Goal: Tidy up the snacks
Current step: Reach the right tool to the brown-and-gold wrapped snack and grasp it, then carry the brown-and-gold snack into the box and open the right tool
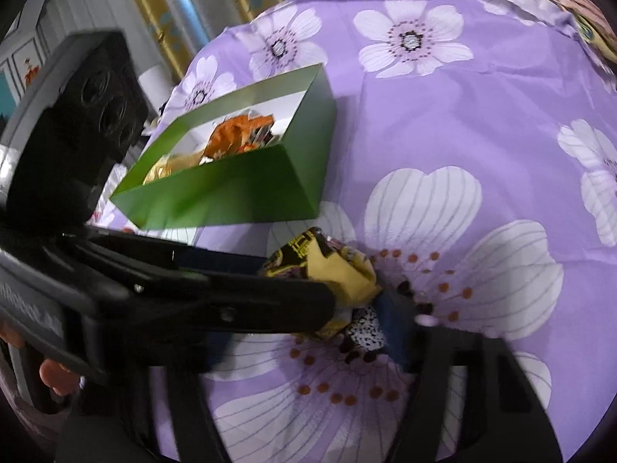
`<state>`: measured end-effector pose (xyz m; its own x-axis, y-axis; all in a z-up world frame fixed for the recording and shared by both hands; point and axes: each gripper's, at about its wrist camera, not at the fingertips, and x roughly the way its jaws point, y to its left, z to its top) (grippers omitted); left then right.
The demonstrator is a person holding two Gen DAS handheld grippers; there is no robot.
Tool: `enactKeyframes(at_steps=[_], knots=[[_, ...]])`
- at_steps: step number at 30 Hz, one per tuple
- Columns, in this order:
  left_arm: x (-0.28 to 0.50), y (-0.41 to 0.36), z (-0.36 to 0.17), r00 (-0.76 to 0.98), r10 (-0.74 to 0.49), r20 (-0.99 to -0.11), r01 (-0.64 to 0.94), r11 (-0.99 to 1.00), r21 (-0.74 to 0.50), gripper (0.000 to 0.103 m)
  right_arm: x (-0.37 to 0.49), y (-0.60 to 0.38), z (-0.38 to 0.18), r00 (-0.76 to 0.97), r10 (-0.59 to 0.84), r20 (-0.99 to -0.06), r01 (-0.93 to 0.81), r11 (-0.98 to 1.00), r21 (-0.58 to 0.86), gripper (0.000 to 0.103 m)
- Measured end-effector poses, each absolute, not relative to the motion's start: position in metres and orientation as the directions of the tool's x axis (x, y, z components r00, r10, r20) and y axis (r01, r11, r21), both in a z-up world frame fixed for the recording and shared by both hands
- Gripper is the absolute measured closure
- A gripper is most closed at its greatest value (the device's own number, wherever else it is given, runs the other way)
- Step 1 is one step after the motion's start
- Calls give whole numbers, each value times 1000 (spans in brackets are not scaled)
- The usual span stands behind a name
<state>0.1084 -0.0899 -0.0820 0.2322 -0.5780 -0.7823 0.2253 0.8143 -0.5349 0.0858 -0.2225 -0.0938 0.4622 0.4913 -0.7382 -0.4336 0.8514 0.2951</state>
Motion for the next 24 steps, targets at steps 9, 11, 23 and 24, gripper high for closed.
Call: enactKeyframes(at_steps=[9, 11, 23, 24], knots=[[103, -86, -74, 240, -590, -771, 249, 805, -538, 45, 83, -222, -87, 483, 468, -740, -432, 862, 264, 63], [101, -87, -70, 246, -593, -767, 260, 803, -537, 45, 81, -222, -83, 497, 464, -733, -427, 867, 259, 63], [82, -77, -19, 358, -630, -689, 347, 775, -528, 45, 61, -211, -34, 599, 432, -674, -447, 879, 167, 63], [80, -74, -14, 374, -630, -681, 349, 776, -526, 45, 61, -207, -29, 607, 434, -666, -455, 877, 156, 63]])
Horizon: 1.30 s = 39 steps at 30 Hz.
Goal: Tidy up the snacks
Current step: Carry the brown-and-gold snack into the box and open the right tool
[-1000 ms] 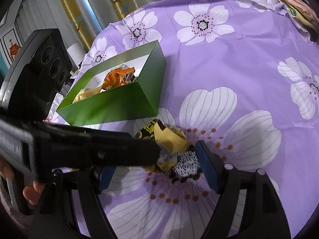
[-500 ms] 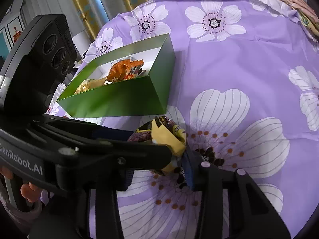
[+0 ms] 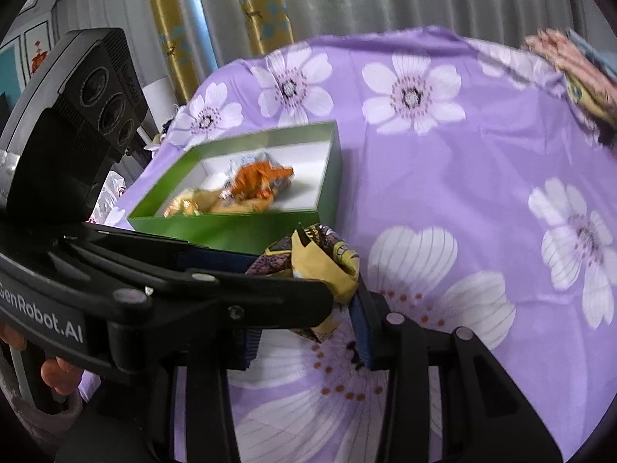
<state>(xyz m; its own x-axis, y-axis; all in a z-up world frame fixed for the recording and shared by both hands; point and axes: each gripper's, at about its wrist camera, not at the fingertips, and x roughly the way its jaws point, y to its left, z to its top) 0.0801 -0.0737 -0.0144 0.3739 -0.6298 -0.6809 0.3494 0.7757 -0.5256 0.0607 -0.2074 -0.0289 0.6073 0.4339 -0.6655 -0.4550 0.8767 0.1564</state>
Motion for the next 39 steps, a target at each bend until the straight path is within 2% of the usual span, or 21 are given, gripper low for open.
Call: enactKeyframes(at_steps=[16, 39], knots=[[95, 7, 9, 550, -596, -585, 243, 784, -571, 45, 93, -136, 8, 602, 507, -617, -590, 803, 85, 63], [122, 69, -38, 567, -514, -644, -16, 775, -632, 45, 143, -71, -35, 439, 560, -703, -648, 739, 185, 61]])
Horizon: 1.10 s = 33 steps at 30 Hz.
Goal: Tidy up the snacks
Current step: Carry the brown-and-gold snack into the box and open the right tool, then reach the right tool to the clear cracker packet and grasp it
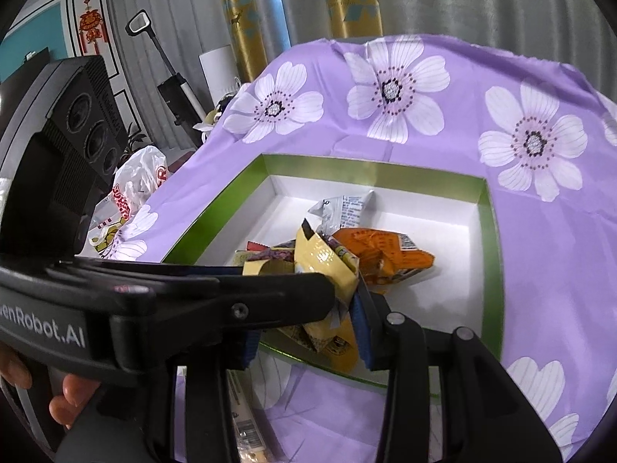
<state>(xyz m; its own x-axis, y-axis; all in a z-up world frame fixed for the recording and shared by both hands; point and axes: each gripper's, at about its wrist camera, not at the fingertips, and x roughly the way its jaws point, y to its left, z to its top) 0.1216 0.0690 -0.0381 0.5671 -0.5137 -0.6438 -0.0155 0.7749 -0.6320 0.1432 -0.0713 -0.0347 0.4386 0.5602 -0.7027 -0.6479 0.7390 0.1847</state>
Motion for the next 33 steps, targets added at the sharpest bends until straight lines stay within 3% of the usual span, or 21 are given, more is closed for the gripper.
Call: enactKeyframes(at_steps=[6, 11, 18, 33], knots=[[124, 71, -43, 564, -508, -651, -44, 769, -638, 45, 146, -66, -41, 433, 540, -721, -641, 747, 175, 55], [120, 77, -38, 584, -508, -633, -56, 753, -656, 40, 145, -73, -35, 481, 519, -707, -618, 773, 147, 41], [107, 89, -26, 615, -483, -624, -70, 754, -653, 31, 138, -97, -21, 539, 494, -683, -578, 806, 126, 40], [71, 91, -13, 601, -405, -689, -46, 843, -536, 30, 82, -132, -17, 581, 491, -648, -512, 840, 178, 37]])
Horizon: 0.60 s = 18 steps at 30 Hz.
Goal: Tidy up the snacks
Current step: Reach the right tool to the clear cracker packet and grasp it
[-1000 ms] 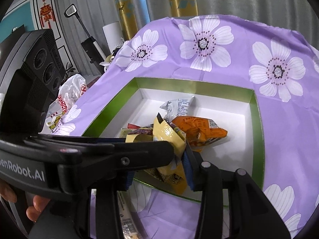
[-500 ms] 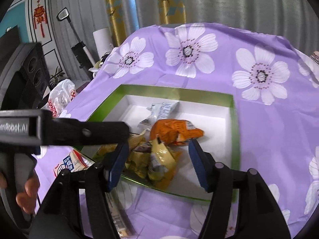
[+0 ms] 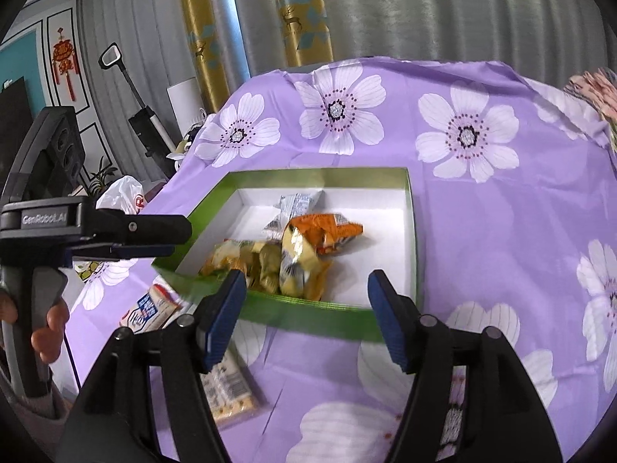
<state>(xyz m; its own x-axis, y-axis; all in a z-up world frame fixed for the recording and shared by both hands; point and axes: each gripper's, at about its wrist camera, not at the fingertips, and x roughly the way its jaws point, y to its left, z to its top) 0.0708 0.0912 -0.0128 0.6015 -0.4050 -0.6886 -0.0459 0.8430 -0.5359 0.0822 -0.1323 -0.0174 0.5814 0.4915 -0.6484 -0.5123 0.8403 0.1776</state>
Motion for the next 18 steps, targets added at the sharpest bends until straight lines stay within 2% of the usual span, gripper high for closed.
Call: enactKeyframes(at_steps=[8, 18], knots=[[53, 94, -17, 559, -447, -699, 13, 847, -531, 30, 46, -130, -30, 557, 491, -670, -516, 837, 185, 37], [52, 82, -56, 446, -442, -778, -2, 869, -495, 30, 11, -122, -67, 471, 468, -748, -528, 829, 186, 37]])
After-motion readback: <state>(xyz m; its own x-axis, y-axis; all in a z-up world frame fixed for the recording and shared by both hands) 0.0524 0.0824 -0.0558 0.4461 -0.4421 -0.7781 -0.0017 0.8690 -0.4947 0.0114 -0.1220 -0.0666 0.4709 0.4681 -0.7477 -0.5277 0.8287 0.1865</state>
